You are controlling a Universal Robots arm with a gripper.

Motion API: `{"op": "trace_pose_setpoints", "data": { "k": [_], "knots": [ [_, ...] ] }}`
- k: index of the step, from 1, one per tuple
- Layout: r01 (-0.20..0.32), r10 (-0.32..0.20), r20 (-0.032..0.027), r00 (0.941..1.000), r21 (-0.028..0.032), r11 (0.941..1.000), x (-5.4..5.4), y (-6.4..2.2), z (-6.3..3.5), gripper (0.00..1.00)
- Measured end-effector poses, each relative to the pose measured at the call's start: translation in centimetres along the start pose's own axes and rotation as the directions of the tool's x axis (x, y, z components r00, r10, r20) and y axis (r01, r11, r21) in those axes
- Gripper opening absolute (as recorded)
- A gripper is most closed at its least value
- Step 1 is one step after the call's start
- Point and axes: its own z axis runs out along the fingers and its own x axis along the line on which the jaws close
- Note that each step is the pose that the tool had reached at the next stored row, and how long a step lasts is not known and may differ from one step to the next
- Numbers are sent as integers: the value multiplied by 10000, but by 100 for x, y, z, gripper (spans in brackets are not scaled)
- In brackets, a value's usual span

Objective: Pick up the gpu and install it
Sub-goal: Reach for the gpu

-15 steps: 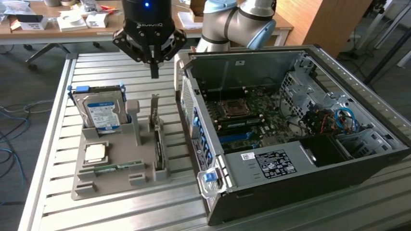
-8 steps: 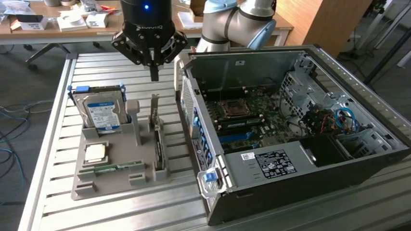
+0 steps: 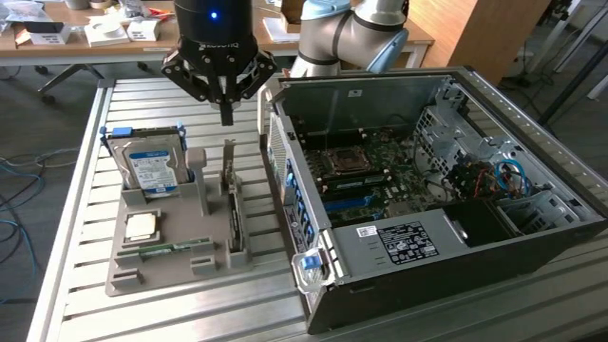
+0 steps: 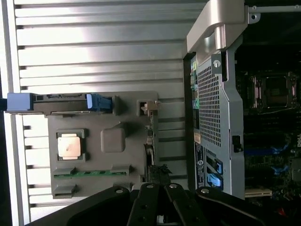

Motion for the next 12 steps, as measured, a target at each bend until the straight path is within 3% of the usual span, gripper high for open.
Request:
{"op": "trace_pose_setpoints", "data": {
  "k": [12],
  "knots": [
    [1, -1, 0, 10000, 0, 10000, 30, -155, -7, 11]
  ]
}}
